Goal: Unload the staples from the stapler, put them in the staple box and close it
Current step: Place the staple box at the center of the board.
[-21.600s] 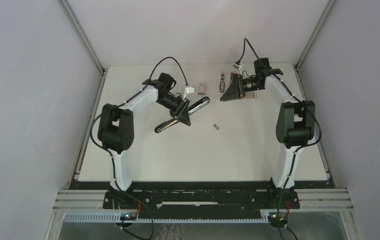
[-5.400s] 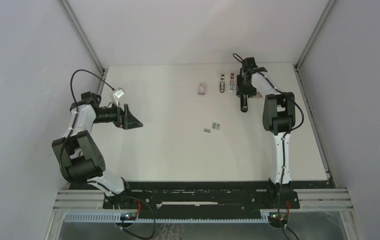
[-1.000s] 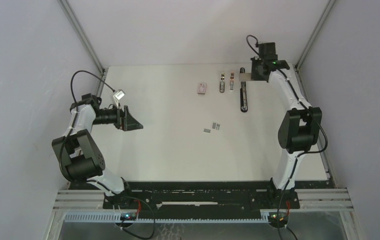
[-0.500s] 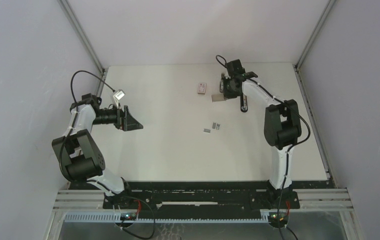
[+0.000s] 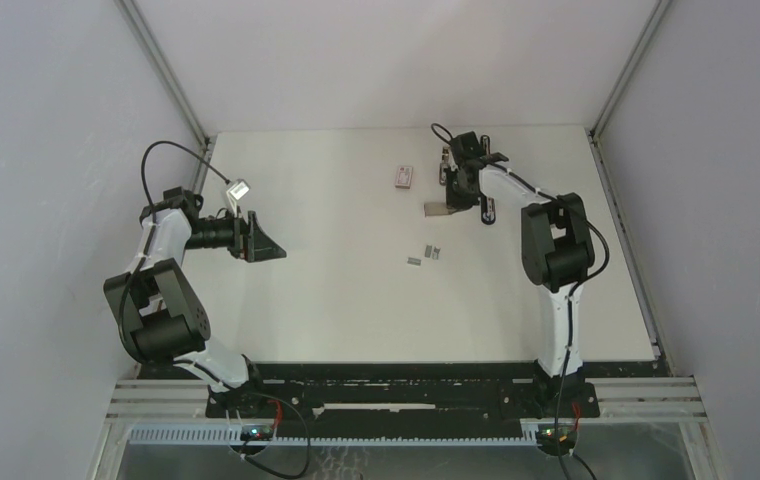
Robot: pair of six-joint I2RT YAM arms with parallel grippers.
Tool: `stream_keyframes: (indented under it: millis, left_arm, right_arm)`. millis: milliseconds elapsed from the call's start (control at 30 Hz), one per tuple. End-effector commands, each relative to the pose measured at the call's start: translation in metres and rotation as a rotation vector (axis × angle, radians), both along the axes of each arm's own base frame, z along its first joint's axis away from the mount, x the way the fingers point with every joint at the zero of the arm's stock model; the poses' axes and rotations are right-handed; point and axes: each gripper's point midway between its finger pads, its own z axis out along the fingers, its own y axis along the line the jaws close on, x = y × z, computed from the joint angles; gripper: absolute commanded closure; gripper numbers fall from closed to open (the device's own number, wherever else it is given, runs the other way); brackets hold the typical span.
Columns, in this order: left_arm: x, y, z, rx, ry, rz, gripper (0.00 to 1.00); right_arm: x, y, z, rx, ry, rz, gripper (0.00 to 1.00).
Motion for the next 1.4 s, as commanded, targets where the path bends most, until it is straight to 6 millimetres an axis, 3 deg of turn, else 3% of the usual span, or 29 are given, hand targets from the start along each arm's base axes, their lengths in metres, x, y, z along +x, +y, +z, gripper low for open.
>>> stream_keyframes:
  millis: [0,267,700,833,967,1133,1267,1367]
  left_arm:
    - [0.004,0.001,0.011,-0.011,-0.062,-0.008,0.00]
    - [0.005,0.001,0.010,-0.017,-0.054,-0.008,0.00]
    - [0.005,0.000,0.011,-0.021,-0.056,-0.008,0.00]
    - [0.005,0.000,0.012,-0.021,-0.059,-0.009,0.00]
    - [0.004,0.000,0.012,-0.022,-0.060,-0.013,0.00]
    - [0.004,0.000,0.012,-0.024,-0.060,-0.014,0.00]
    - [0.004,0.000,0.012,-0.023,-0.060,-0.015,0.00]
    - [0.004,0.000,0.012,-0.022,-0.061,-0.014,0.00]
  right_arm:
    - [0.005,0.003,-0.012,0.004,0.000,-0.016,0.98]
    - [0.013,-0.001,-0.019,-0.055,-0.013,0.032,0.97]
    - [0.029,0.008,-0.023,-0.100,-0.050,0.173,0.93]
    - [0.035,0.010,-0.015,-0.110,-0.087,0.197,0.91]
    - [0.042,0.009,0.011,-0.125,-0.155,0.206,0.80]
    - [0.043,0.007,0.061,-0.136,-0.259,0.201,0.66]
    - [0.031,0.009,0.095,-0.144,-0.322,0.213,0.60]
    - [0.012,0.020,0.102,-0.122,-0.322,0.261,0.58]
